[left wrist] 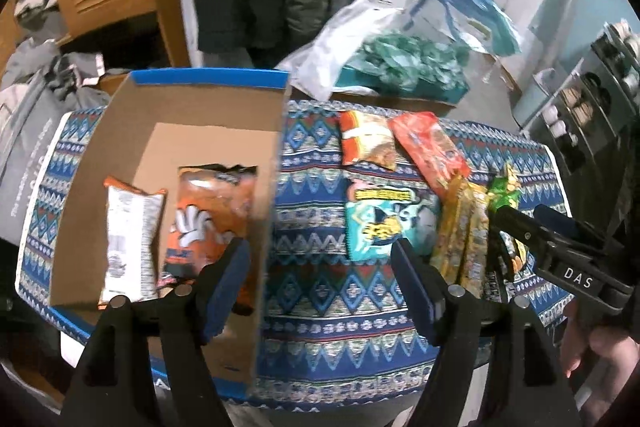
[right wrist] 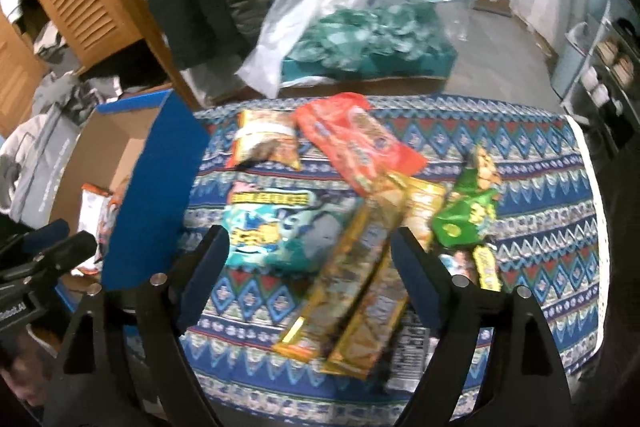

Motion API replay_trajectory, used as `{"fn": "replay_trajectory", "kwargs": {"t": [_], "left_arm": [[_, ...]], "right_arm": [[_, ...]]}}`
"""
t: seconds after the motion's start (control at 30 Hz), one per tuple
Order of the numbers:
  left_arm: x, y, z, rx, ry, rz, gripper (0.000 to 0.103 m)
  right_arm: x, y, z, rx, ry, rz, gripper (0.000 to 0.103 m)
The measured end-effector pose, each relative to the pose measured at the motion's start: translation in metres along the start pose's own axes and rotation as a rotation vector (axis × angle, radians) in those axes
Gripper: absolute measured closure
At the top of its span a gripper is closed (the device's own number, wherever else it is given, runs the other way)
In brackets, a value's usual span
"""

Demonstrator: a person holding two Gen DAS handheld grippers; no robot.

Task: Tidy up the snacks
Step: 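Grasp the black snack bag with the right tool while the left grasps a yellow stick pack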

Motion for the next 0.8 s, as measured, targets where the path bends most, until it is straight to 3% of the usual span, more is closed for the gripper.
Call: {"fn": "replay_trajectory", "kwargs": {"t": [0.37, 0.57, 0.8], "left_arm": [[0.032, -0.007, 0.061, 0.125, -0.008, -0.042, 0.029], [0.056, -0.007, 0.089, 0.161, -0.028, -0.052, 0.029], [0.083, -0.006, 0.111, 0.198, -0.023, -0.069, 0.029]], "right_arm": [[0.002, -0.016, 0.070, 0.096, -0.060, -0.026, 0.020], [0.010, -0.021, 0.102, 0.097, -0.137, -0.030, 0.020], [0.035, -0.039, 0.135, 0.116, -0.166, -0.095, 0.020]]}}
Point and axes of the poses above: each gripper's, at about its wrist camera, not at the fingertips, and x roughly the way its jaws point, z to its right, y to its top, the point moved 8 cm from there along x, roughly the way its jaws point
